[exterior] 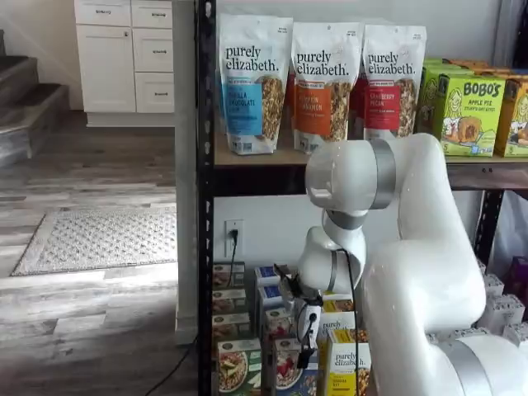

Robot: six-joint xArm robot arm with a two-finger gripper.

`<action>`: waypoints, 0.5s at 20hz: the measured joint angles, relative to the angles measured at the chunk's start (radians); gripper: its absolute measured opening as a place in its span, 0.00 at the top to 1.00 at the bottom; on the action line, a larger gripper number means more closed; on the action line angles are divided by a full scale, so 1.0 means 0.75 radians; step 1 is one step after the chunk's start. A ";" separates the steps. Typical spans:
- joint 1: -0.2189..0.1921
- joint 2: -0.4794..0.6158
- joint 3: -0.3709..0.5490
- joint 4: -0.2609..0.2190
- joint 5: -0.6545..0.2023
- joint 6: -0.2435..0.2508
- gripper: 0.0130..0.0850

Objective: Pick up the blue and white box that is on the bottom shelf, the second box from the left

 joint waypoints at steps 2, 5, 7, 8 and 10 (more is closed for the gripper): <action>0.000 0.005 -0.004 -0.025 0.000 0.022 0.00; -0.001 0.013 -0.010 -0.056 -0.001 0.049 0.00; -0.001 0.018 -0.013 -0.064 -0.001 0.055 0.00; -0.001 0.020 -0.015 -0.067 0.001 0.057 0.00; -0.002 0.024 -0.019 -0.067 0.004 0.057 0.00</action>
